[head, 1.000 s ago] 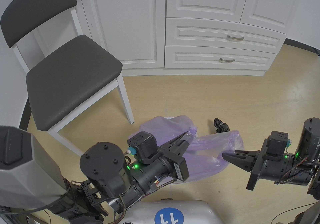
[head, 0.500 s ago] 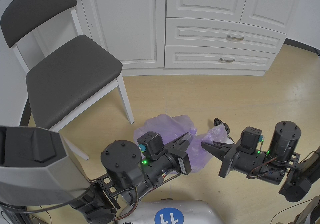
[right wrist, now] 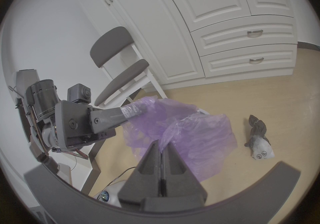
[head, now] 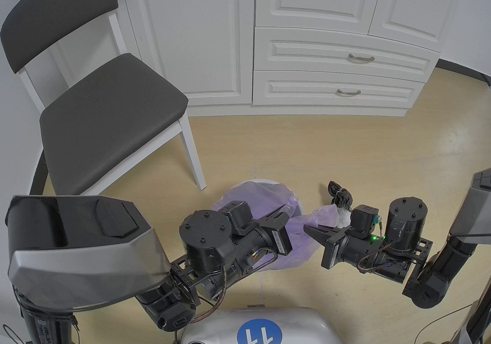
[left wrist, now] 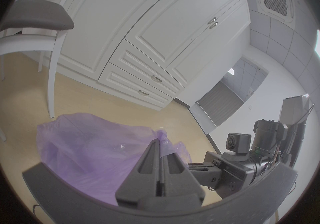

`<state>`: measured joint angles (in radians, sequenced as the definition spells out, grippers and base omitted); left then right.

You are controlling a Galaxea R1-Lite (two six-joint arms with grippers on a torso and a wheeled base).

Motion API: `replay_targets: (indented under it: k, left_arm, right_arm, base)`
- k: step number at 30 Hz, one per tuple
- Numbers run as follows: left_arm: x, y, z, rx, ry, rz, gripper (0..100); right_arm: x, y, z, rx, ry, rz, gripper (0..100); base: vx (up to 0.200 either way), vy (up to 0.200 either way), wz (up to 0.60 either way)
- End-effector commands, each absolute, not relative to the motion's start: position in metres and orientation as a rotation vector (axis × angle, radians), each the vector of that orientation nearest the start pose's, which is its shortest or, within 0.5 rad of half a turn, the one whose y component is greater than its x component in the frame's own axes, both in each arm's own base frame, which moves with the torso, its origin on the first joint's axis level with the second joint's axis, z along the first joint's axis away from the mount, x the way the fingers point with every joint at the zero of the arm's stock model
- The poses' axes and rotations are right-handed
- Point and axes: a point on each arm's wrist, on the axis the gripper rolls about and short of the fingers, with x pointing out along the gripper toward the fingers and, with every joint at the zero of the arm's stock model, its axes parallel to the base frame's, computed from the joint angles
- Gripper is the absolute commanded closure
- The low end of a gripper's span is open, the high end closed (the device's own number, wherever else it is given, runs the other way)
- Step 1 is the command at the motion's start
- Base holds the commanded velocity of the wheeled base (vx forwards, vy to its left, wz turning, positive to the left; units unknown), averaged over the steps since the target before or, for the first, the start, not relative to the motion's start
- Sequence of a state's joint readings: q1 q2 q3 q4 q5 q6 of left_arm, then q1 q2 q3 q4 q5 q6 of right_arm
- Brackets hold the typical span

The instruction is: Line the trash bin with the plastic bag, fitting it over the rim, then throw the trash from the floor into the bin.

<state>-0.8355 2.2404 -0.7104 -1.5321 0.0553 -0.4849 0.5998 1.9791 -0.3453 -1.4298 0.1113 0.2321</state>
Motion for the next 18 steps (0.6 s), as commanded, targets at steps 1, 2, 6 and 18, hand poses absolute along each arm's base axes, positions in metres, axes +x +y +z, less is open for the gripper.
replay_targets:
  k: [1, 2, 6, 18]
  left_arm:
    - [0.260, -0.279, 0.051, -0.473, 0.204, -0.747, 100]
    - [0.261, -0.279, 0.050, -0.482, 0.207, -0.745, 100]
    - [0.266, -0.278, 0.049, -0.521, 0.213, -0.734, 100]
    - [0.278, -0.275, 0.054, -0.576, 0.193, -0.711, 100]
  right_arm:
    - [0.246, 0.157, 0.064, 0.169, 0.308, 0.638, 100]
    - [0.248, 0.155, 0.065, 0.171, 0.302, 0.630, 100]
    - [0.253, 0.146, 0.073, 0.180, 0.269, 0.598, 100]
    - [0.246, 0.126, 0.114, 0.206, 0.123, 0.566, 100]
  base:
    - [0.000, 0.000, 0.00]
    - [0.000, 0.000, 0.00]
    - [0.000, 0.000, 0.00]
    - [0.000, 0.000, 0.00]
